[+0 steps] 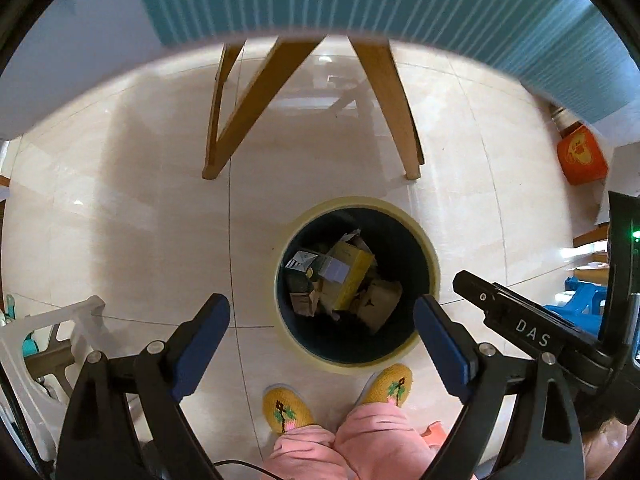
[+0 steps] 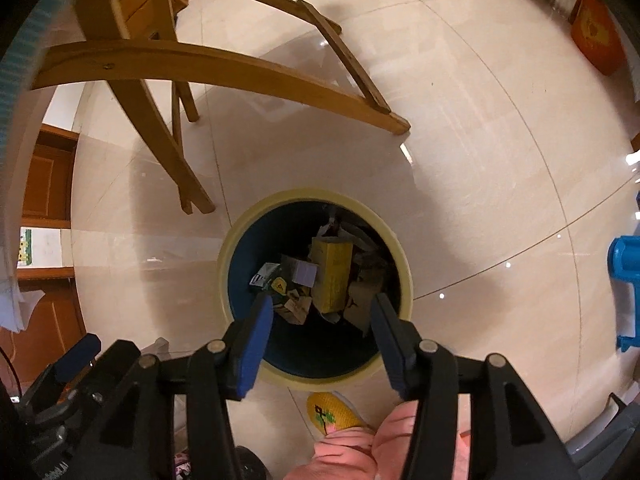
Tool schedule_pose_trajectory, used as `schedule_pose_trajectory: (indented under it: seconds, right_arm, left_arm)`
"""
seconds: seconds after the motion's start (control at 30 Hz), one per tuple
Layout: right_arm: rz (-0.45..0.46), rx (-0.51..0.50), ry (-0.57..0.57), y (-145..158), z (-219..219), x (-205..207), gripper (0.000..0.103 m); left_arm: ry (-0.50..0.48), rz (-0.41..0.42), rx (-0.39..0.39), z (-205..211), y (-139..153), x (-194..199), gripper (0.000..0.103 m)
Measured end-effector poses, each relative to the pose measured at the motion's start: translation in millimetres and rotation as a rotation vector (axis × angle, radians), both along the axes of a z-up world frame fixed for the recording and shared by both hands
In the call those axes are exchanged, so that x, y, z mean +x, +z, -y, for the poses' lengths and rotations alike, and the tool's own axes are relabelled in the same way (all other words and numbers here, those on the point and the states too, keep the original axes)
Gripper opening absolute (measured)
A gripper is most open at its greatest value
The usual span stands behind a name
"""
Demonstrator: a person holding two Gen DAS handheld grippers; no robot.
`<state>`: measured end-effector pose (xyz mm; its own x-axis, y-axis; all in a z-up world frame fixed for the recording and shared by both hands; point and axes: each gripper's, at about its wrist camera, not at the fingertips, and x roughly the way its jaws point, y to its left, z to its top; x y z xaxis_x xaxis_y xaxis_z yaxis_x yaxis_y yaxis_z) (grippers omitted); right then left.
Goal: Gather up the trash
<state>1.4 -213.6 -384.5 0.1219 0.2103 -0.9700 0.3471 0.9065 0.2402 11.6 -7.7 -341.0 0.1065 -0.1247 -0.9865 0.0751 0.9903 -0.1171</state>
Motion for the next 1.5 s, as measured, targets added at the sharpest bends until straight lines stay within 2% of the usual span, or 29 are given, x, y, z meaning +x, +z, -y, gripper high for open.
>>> schedule_pose_trajectory:
  seconds: [0.2,0.5,0.93,1.17,1.37,1.5]
  right_arm:
    - [0.016,-0.016,0.016,38,-3,-10,0.051]
    - [0.074,-0.055,0.062,113,-14,-30,0.051]
    - [0.213,-0.065,0.211,267,-28,-46,0.051]
    - [0.332,-0.076,0.228,349,-24,-46,0.051]
    - [0.449,-0.100,0.224,412,-24,-46,0.051]
    - [0.495,-0.111,0.234,438,-28,-48,0.052]
  left_arm:
    - [-0.027,0.026,-0.011,-3,44,-15,0.092]
    - [-0.053,0.065,-0.003,-10,121,-31,0.092]
    - [-0.033,0.196,-0.005,-11,256,-42,0.092]
    - [0.006,0.325,0.017,-12,333,-40,0.092]
    - [0.057,0.415,0.024,-14,382,-44,0.092]
    - [0.075,0.444,0.027,-15,402,-46,0.092]
